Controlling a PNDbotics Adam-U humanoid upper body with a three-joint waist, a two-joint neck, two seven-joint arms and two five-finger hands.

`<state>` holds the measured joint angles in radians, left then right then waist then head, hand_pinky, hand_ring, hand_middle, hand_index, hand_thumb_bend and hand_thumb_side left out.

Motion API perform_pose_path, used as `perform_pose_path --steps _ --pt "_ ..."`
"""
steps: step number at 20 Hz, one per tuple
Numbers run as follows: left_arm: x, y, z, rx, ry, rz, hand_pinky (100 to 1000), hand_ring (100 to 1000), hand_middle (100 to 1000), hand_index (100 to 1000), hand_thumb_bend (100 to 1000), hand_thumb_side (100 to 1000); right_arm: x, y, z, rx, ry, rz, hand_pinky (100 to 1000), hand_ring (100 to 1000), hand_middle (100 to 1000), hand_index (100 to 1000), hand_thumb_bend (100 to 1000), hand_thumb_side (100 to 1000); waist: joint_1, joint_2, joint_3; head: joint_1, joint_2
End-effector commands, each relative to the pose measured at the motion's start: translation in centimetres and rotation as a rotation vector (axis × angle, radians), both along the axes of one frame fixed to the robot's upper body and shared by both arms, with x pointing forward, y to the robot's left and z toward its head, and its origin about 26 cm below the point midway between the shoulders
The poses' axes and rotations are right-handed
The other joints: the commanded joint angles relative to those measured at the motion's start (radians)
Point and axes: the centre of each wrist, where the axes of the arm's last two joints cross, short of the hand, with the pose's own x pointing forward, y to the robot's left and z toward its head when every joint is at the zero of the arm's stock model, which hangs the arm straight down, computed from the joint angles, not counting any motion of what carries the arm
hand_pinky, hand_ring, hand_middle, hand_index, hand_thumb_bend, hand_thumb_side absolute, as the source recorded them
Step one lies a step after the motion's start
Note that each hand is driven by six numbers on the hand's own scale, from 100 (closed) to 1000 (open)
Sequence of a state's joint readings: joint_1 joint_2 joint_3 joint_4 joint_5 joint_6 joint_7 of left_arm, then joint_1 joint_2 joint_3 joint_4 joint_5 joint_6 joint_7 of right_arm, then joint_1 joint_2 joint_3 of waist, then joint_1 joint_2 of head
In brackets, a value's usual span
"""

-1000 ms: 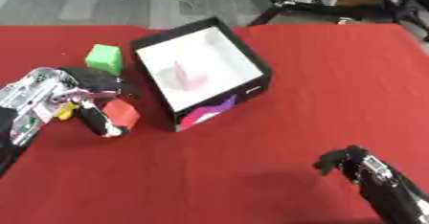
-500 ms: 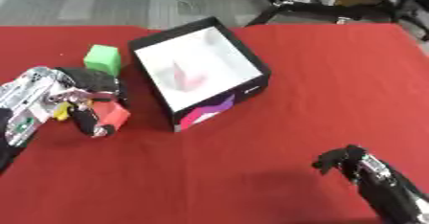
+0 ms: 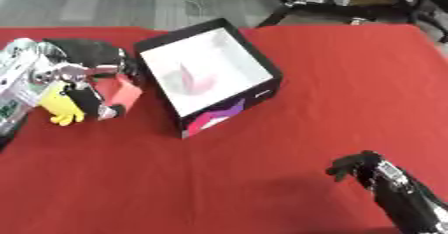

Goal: Pick up objects on the table and place them in the box.

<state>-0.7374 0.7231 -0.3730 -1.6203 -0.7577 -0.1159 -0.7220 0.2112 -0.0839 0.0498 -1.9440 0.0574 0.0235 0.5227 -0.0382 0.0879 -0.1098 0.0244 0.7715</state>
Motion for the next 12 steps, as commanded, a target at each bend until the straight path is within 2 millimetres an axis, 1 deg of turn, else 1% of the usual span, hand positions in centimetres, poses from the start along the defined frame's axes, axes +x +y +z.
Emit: perform_pose_path --steps 1,4,7,12 --pt "-0.2 -0.6 3.2 -0.085 -0.167 -0.001 726 540 561 733 100 156 0.0 -0.2 0.3 -0.012 -0.009 0.004 1000 750 513 703 100 1000 0.009 -0.014 0.0 -0.003 -0.002" --pt "0.9 -2.4 3.0 -0.14 -0.264 0.003 734 547 563 740 100 147 0.0 -0.1 0.3 -0.01 -0.008 0.008 1000 750 513 703 100 1000 0.007 -0.016 -0.002 -0.004 -0.002" --pt "2.6 -4.2 1.7 -0.174 -0.318 0.019 737 548 564 743 100 145 0.1 0.0 0.3 -0.007 -0.007 0.014 1000 749 513 703 100 1000 0.004 -0.016 -0.006 -0.001 -0.002" --pt "6.2 -6.6 -2.8 -0.241 -0.35 0.097 750 573 597 784 100 153 0.2 0.3 0.3 0.002 -0.007 0.034 1000 749 512 703 100 1000 -0.003 -0.013 -0.023 0.018 -0.002"
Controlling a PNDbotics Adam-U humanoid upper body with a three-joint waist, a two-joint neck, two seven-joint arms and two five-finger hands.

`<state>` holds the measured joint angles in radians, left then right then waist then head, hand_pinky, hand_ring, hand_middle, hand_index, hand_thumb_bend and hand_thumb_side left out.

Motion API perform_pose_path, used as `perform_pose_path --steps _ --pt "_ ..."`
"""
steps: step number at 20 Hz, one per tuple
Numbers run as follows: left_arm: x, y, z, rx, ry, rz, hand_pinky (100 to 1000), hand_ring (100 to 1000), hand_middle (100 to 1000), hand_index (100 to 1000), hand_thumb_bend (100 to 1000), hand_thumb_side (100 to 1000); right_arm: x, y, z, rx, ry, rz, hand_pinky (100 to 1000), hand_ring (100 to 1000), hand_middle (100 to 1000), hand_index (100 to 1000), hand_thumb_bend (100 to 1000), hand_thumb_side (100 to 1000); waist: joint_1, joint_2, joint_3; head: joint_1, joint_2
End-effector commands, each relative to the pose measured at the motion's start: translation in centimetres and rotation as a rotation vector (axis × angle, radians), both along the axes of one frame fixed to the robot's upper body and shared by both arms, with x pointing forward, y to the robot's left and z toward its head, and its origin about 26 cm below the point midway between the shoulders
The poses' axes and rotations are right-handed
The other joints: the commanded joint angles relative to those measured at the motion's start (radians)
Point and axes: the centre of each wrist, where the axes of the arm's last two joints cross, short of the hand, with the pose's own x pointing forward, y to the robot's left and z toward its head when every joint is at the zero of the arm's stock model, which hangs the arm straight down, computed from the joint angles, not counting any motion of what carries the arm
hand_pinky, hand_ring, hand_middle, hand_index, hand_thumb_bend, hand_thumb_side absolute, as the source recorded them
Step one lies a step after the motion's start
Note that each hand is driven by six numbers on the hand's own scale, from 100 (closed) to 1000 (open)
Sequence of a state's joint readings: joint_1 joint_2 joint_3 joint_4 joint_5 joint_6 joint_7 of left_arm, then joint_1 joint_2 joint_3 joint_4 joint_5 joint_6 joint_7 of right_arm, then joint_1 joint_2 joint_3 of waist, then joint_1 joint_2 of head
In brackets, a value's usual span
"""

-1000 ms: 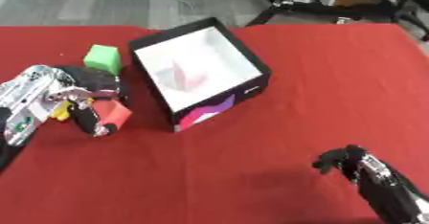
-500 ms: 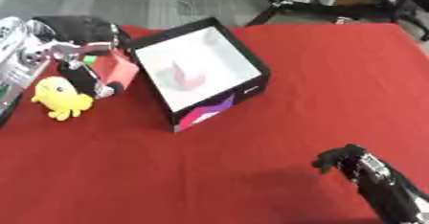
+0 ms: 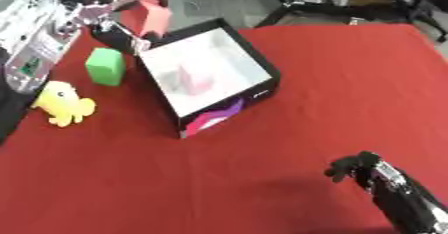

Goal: Pick up objects on the table and place them in the box.

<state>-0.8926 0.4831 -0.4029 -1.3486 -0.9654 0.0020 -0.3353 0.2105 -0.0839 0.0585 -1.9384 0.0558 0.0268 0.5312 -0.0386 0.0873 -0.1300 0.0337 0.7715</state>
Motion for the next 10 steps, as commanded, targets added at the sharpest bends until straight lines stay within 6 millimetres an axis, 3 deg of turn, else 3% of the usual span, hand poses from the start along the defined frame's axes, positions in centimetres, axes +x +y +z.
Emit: perform_pose_path --steps 1,6,7,8,9,10 --pt "1.9 -1.4 -1.8 -0.046 -0.052 0.038 750 575 601 793 100 153 0.2 0.1 0.5 0.002 -0.018 0.022 1000 749 512 703 100 1000 -0.004 -0.01 -0.005 0.011 -0.002" --pt "3.8 -3.0 -5.9 -0.117 -0.1 0.063 757 602 629 861 100 161 0.4 0.5 0.6 0.012 -0.02 0.039 1000 749 512 703 100 1000 -0.011 -0.004 -0.017 0.023 -0.002" --pt "3.9 -3.3 -6.4 -0.125 -0.108 0.059 758 606 635 867 100 210 0.4 0.5 0.6 0.012 -0.02 0.041 1000 749 512 703 100 1000 -0.012 -0.003 -0.018 0.023 -0.002" --pt "4.0 -3.5 -6.9 -0.132 -0.115 0.055 764 626 670 895 100 426 0.4 0.5 0.6 0.013 -0.02 0.043 1000 749 512 704 100 1000 -0.012 -0.002 -0.019 0.023 -0.002" --pt "4.1 -3.7 -7.2 -0.135 -0.12 0.05 766 632 679 902 102 478 0.4 0.5 0.6 0.013 -0.021 0.044 1000 749 512 704 100 1000 -0.012 -0.002 -0.019 0.023 -0.002" --pt "4.1 -3.8 -7.4 -0.136 -0.128 0.047 774 662 717 925 207 653 0.4 0.5 0.6 0.013 -0.021 0.044 1000 749 512 704 100 1000 -0.013 -0.002 -0.02 0.023 -0.002"
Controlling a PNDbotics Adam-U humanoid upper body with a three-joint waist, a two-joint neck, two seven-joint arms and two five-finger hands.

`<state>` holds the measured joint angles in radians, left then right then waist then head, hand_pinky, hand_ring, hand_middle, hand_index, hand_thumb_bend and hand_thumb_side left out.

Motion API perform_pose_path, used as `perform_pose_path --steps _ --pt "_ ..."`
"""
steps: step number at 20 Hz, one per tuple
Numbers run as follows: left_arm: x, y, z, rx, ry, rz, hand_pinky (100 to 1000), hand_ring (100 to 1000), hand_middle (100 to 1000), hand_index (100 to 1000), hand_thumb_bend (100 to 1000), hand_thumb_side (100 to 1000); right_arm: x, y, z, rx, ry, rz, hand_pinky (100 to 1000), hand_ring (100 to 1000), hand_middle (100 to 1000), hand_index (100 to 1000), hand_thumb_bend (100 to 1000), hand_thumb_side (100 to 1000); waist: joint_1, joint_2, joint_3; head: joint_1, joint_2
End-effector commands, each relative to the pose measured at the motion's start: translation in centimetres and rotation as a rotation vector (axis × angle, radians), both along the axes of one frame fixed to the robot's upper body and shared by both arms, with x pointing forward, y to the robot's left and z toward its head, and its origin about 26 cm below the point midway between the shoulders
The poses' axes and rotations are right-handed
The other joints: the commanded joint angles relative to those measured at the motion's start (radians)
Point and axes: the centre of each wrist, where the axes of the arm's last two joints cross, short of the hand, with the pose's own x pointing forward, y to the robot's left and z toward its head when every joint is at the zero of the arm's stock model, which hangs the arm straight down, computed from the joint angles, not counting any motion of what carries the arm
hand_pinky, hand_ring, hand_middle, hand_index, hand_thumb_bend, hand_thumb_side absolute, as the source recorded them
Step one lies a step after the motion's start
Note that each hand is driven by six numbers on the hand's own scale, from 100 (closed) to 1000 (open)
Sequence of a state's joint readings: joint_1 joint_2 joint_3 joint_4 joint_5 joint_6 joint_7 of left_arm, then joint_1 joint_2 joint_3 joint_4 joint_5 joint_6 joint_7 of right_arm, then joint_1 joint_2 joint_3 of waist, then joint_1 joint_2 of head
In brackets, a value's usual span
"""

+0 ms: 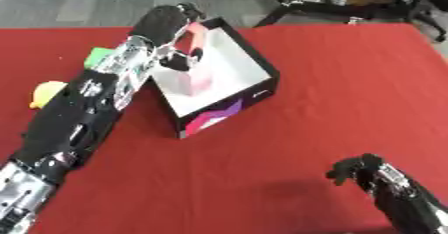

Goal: Pick up objects on the table and place them in the box.

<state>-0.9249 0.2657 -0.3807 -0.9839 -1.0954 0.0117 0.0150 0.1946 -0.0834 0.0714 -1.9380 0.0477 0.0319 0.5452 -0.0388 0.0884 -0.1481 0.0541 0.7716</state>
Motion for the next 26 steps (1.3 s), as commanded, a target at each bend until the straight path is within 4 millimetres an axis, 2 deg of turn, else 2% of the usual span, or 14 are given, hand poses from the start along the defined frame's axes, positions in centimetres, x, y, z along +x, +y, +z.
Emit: perform_pose_path --steps 1,2,4,7,11,14,17,20,24,26 --pt "0.4 -0.5 0.6 -0.014 -0.065 -0.009 781 679 739 935 248 720 0.1 0.0 0.4 0.004 -0.015 0.012 1000 749 512 704 100 1000 -0.012 -0.003 -0.002 0.003 -0.002" --pt "0.4 -0.6 0.5 -0.012 -0.074 -0.008 794 710 771 948 338 811 0.1 0.0 0.4 0.004 -0.015 0.012 1000 749 512 704 100 1000 -0.012 -0.003 -0.002 0.002 -0.002" --pt "0.4 -0.7 0.6 -0.011 -0.101 -0.004 808 740 808 961 428 922 0.1 0.0 0.4 0.004 -0.016 0.011 1000 749 512 704 100 1000 -0.012 -0.003 -0.002 0.002 -0.002" --pt "0.3 -0.7 0.7 -0.022 -0.14 0.007 826 769 841 969 505 1000 0.1 0.0 0.4 0.003 -0.015 0.01 1000 749 512 704 100 1000 -0.012 -0.002 -0.001 0.001 -0.002" --pt "0.2 -0.6 1.1 -0.039 -0.177 0.013 832 782 855 972 547 1000 0.0 -0.1 0.3 0.0 -0.015 0.007 1000 749 512 704 100 1000 -0.011 -0.003 0.001 -0.001 -0.002" --pt "0.0 -0.1 2.1 -0.056 -0.213 0.003 836 785 860 977 544 1000 0.0 -0.2 0.3 -0.003 -0.015 0.0 1000 749 512 704 100 1000 -0.009 -0.005 0.003 -0.006 -0.002" --pt "-0.7 1.1 4.8 -0.083 -0.255 -0.024 837 782 849 971 543 1000 0.0 -0.3 0.3 -0.005 -0.016 -0.01 1000 749 512 704 100 1000 -0.006 -0.006 0.008 -0.019 -0.002" --pt "-2.2 3.1 8.7 -0.088 -0.25 -0.055 834 781 845 970 534 1000 0.0 -0.5 0.3 -0.01 -0.015 -0.021 1000 749 512 704 100 1000 -0.002 -0.008 0.015 -0.032 -0.002" --pt "-5.3 7.0 13.7 -0.011 -0.173 -0.036 835 789 855 977 520 1000 -0.1 -0.7 0.2 -0.019 -0.012 -0.033 1000 749 512 704 100 1000 0.004 -0.011 0.03 -0.051 -0.002" --pt "-6.8 9.2 14.8 0.053 -0.113 0.0 829 787 856 982 520 1000 -0.2 -0.8 0.2 -0.024 -0.012 -0.037 1000 749 512 705 100 1000 0.008 -0.013 0.037 -0.058 -0.002"
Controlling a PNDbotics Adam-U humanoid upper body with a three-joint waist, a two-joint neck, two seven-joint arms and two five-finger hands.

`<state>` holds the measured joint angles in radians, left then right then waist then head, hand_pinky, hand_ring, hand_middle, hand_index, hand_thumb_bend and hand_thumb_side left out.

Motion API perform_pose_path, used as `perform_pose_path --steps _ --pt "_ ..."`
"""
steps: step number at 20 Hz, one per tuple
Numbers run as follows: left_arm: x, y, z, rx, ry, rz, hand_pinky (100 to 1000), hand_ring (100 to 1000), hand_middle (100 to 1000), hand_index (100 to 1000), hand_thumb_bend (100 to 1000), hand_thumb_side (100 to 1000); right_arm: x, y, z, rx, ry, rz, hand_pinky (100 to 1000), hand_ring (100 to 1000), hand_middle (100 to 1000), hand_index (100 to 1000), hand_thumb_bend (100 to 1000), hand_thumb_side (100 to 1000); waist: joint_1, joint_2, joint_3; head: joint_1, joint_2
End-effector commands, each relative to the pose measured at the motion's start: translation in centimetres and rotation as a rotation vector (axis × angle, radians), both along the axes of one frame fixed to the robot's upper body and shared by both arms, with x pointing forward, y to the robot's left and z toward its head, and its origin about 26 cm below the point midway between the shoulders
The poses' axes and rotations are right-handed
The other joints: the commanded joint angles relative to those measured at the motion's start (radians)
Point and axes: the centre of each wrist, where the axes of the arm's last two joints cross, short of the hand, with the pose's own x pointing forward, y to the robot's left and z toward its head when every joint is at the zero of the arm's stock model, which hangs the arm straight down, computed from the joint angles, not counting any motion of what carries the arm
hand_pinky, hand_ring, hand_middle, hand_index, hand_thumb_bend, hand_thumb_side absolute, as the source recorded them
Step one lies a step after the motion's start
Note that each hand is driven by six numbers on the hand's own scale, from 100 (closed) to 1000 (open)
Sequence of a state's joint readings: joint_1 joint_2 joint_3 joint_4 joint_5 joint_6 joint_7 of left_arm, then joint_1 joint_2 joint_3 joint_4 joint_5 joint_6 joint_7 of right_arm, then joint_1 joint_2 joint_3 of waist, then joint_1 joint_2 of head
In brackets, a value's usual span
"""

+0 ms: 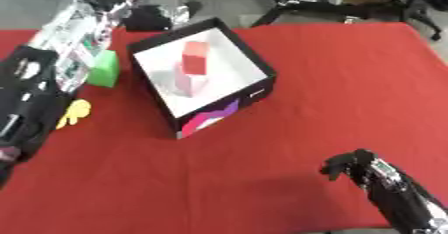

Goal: Pick up objects on the table and place them in the box.

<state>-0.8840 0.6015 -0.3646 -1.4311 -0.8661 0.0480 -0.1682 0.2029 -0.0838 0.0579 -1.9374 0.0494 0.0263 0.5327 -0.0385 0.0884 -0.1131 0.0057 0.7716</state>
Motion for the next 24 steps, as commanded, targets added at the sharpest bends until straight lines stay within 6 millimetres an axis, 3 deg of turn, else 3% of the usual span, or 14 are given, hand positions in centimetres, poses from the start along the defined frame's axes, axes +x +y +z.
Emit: perform_pose_path --steps 1,6,9,12,16,24 --pt "-2.5 3.5 3.4 0.105 0.06 0.064 829 798 867 989 519 1000 0.0 -0.5 0.3 -0.023 -0.011 -0.012 1000 750 512 705 100 1000 0.009 -0.013 0.005 -0.012 -0.002" --pt "-3.9 8.1 2.0 0.303 0.35 0.254 829 818 887 1000 536 1000 -0.1 -0.6 0.2 -0.029 -0.009 -0.021 1000 750 512 705 100 1000 0.013 -0.015 0.012 -0.016 -0.002" --pt "-3.6 10.6 0.0 0.374 0.507 0.372 825 820 887 1000 580 980 -0.1 -0.7 0.3 -0.031 -0.011 -0.023 1000 750 512 705 100 1000 0.014 -0.015 0.014 -0.017 -0.002" --pt "-3.0 12.6 -2.2 0.391 0.631 0.453 824 816 882 996 566 941 -0.1 -0.7 0.3 -0.03 -0.012 -0.024 1000 750 512 705 100 1000 0.013 -0.014 0.015 -0.018 -0.002" --pt "-2.3 14.5 -5.2 0.372 0.728 0.523 821 810 875 989 542 892 -0.1 -0.7 0.3 -0.03 -0.012 -0.026 1000 749 512 705 100 1000 0.011 -0.013 0.016 -0.018 -0.002" --pt "-1.5 16.3 -9.9 0.335 0.817 0.586 812 794 856 982 533 910 -0.2 -0.7 0.2 -0.032 -0.009 -0.023 1000 749 512 705 100 1000 0.009 -0.013 0.02 -0.022 -0.002"
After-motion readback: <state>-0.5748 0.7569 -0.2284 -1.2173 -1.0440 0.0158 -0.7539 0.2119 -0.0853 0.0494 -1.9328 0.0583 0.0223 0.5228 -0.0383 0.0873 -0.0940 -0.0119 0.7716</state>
